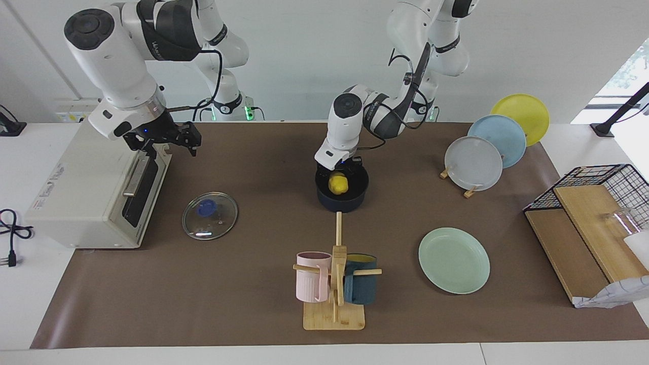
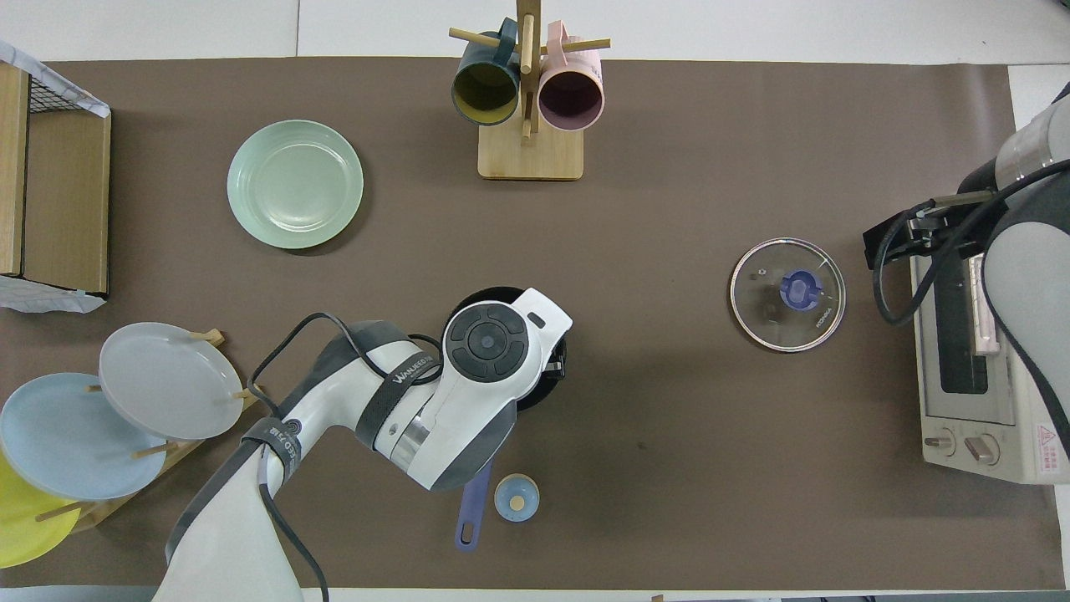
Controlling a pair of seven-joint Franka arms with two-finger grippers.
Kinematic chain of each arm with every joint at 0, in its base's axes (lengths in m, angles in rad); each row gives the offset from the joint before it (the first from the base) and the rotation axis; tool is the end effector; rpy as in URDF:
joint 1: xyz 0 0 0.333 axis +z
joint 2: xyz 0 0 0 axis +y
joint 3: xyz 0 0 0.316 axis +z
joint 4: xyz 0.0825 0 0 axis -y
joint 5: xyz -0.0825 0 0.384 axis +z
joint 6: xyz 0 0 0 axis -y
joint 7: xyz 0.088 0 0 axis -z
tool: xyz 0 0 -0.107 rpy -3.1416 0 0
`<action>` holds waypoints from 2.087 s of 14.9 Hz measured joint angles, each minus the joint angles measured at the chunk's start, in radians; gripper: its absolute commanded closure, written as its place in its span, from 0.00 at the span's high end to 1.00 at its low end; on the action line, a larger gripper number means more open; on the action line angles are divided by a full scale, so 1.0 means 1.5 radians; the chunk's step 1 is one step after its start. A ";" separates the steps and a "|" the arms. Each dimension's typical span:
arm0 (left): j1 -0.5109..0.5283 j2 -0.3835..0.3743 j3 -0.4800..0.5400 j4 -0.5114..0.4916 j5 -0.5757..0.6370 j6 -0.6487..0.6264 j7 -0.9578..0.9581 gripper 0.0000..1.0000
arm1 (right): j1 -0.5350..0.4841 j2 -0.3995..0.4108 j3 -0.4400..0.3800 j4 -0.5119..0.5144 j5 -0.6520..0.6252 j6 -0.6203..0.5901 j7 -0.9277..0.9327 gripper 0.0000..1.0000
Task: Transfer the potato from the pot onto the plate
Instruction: 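Carry the potato to the green plate while the right gripper withdraws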
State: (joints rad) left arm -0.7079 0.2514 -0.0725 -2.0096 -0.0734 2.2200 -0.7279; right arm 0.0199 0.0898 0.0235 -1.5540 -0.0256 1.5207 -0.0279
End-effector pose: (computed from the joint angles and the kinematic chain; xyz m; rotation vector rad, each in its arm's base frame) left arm 0.4190 -0.4164 0.3276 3.1117 -0.0078 -0.1268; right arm 0.5733 0.0215 0.5776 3.1093 0.1114 -0.1914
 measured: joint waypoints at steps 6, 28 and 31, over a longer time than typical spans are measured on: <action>0.000 0.000 0.000 0.000 0.000 0.000 0.000 0.00 | 0.013 -0.038 -0.002 -0.035 0.000 -0.029 0.003 1.00; 0.329 -0.002 0.022 0.262 -0.064 -0.237 0.338 0.00 | -0.011 -0.052 -0.011 -0.050 0.000 0.000 0.003 1.00; 0.373 0.058 0.022 0.262 -0.044 -0.173 0.445 0.00 | -0.011 -0.052 -0.011 -0.050 0.000 0.000 0.003 1.00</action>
State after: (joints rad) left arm -0.1479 0.3390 -0.0388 -1.6172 -0.1392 1.9600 -0.0598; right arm 0.0034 0.0118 0.0066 -1.6286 -0.0253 1.5214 -0.0227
